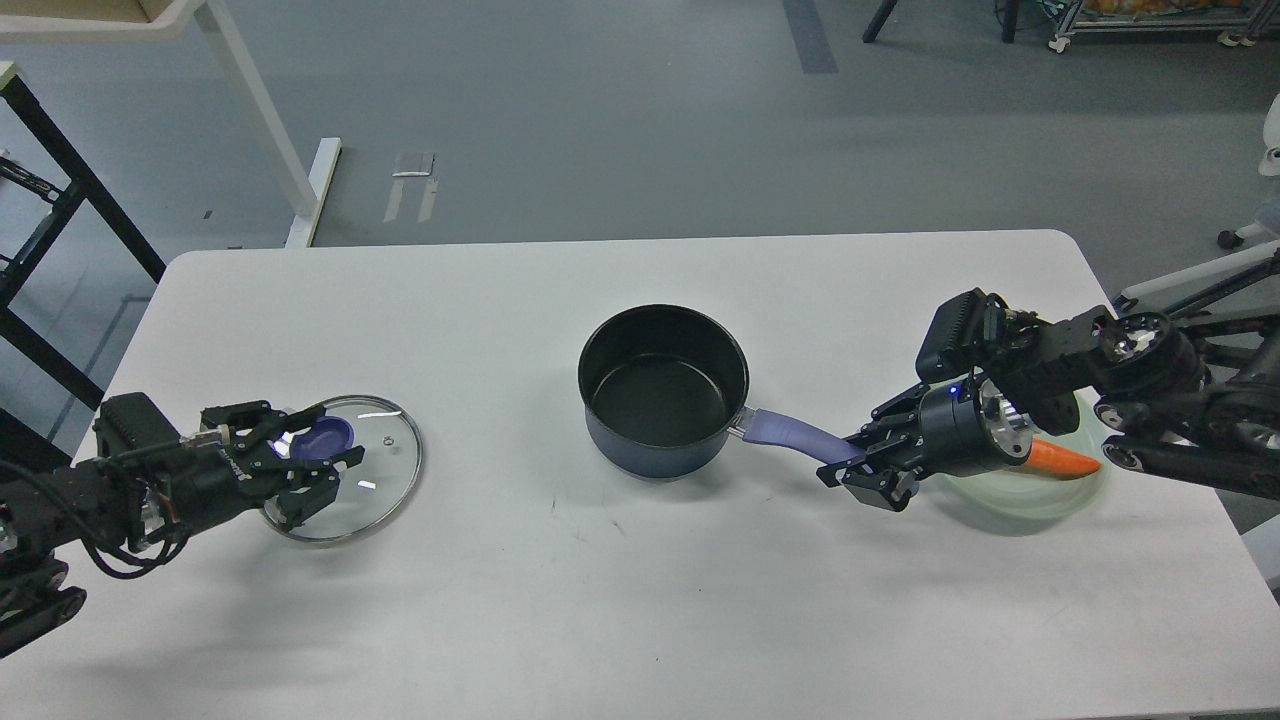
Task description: Open pot lid
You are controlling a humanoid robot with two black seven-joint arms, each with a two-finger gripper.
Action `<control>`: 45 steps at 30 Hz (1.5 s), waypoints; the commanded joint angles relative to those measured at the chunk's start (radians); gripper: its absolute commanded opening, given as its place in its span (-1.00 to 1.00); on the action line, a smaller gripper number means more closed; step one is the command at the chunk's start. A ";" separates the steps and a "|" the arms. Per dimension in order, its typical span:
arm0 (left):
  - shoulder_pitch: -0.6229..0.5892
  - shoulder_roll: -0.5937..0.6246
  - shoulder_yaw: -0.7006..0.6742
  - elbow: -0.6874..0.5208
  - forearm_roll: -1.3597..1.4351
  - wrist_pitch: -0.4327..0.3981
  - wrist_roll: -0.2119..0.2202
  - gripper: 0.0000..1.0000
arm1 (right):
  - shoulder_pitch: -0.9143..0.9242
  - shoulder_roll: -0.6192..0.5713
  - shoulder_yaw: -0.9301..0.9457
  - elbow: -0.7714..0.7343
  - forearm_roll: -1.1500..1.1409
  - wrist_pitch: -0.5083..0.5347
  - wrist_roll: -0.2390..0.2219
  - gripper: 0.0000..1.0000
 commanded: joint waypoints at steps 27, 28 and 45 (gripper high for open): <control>-0.242 0.138 -0.112 -0.272 -1.116 -0.519 0.000 0.98 | 0.017 -0.057 0.011 0.009 0.099 0.003 0.000 0.97; -0.242 0.136 -0.126 -0.272 -1.120 -0.524 0.000 0.98 | 0.025 -0.069 0.017 0.011 0.107 0.003 0.000 0.97; -0.233 0.023 -0.181 -0.247 -1.476 -0.579 0.000 0.98 | -0.155 -0.354 0.429 0.021 1.007 -0.006 0.000 0.97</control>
